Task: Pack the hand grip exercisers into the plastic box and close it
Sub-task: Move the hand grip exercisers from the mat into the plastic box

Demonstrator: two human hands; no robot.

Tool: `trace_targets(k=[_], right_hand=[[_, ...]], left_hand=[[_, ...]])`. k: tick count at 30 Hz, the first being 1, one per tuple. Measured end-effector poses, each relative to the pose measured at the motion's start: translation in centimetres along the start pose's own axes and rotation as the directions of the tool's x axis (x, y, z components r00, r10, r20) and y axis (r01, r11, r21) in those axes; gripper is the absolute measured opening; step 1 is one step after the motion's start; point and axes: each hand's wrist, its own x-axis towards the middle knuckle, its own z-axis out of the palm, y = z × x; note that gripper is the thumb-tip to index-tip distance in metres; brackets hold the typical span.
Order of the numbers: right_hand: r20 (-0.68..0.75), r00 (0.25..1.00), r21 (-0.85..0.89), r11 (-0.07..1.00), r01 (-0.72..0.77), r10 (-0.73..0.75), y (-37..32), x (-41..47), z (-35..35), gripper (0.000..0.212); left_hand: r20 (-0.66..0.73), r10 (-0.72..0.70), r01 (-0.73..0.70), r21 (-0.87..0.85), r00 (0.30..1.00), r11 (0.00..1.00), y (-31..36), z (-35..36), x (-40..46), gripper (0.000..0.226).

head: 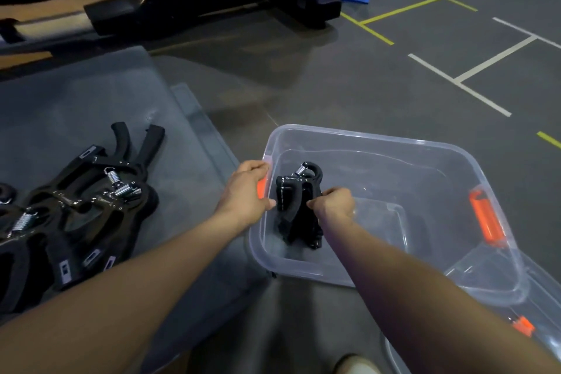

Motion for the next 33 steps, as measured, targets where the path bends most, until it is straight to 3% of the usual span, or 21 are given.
trace_targets(k=[11, 16, 22, 25, 33], right_hand=[[0.015, 0.999, -0.016, 0.999, 0.03, -0.03, 0.3, 0.8, 0.6, 0.015], [0.032, 0.993, 0.003, 0.994, 0.111, -0.111, 0.6, 0.9, 0.9, 0.036], [0.058, 0.982, -0.022, 0.983, 0.181, -0.179, -0.4, 0.7, 0.1, 0.037], [0.04, 0.971, 0.031, 0.972, 0.233, -0.234, -2.3, -0.2, -0.2, 0.042], [0.147, 0.866, 0.034, 0.877, 0.479, -0.478, -6.8, -6.3, 1.1, 0.05]], left_hand=[[0.011, 0.028, -0.027, -0.045, 1.0, 0.999, -0.5, -0.1, 0.2, 0.076], [0.006, 0.022, -0.021, -0.06, 1.0, 0.998, -0.7, 0.0, 0.2, 0.076], [0.022, 0.029, -0.027, -0.057, 0.999, 0.998, -0.6, -0.1, 0.3, 0.075], [0.052, 0.053, -0.055, 0.026, 0.997, 0.998, -0.4, -0.5, -0.1, 0.069], [-0.136, -0.086, 0.104, 0.125, 0.987, 0.987, -2.1, -6.1, -3.4, 0.056]])
